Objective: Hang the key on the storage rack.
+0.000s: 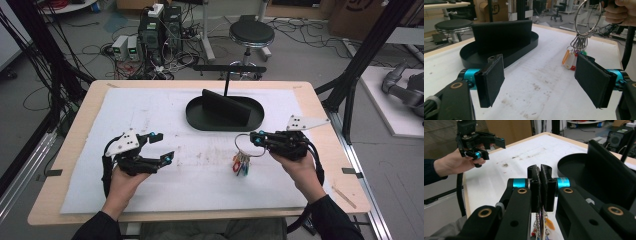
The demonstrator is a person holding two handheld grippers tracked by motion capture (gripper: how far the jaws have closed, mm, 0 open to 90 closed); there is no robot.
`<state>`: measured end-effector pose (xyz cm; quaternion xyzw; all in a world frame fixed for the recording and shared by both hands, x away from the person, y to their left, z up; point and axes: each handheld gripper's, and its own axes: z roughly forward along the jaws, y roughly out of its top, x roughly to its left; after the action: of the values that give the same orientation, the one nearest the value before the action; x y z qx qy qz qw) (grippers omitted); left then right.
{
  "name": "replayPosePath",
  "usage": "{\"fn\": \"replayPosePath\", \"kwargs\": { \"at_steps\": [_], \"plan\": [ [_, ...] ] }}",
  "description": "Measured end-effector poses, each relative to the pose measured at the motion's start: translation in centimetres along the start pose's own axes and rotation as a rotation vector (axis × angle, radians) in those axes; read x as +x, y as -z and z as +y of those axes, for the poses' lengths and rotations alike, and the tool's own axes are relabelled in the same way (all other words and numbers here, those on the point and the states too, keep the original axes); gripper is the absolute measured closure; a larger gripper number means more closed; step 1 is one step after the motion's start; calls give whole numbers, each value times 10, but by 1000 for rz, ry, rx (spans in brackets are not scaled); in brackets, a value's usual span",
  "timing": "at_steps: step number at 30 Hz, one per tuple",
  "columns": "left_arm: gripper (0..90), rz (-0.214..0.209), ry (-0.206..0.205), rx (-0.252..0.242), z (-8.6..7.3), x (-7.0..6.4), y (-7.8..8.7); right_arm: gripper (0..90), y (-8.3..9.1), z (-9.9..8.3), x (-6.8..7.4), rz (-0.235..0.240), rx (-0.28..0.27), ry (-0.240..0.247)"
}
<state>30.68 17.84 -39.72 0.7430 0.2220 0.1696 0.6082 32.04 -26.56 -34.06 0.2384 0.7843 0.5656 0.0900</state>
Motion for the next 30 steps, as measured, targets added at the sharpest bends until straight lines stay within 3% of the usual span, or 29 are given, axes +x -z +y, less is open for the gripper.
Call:
{"fn": "replayPosePath", "kwargs": {
  "at_steps": [9,16,30],
  "plan": [
    [238,-108,-7,10,11,-11,-23,877,-7,9,5,38,-3,29],
    [238,-176,-6,-11,23,-19,-43,877,-11,13,8,64,-10,49],
    [245,-238,-22,10,32,-33,-85,879,-21,16,14,109,5,62]
  ]
}}
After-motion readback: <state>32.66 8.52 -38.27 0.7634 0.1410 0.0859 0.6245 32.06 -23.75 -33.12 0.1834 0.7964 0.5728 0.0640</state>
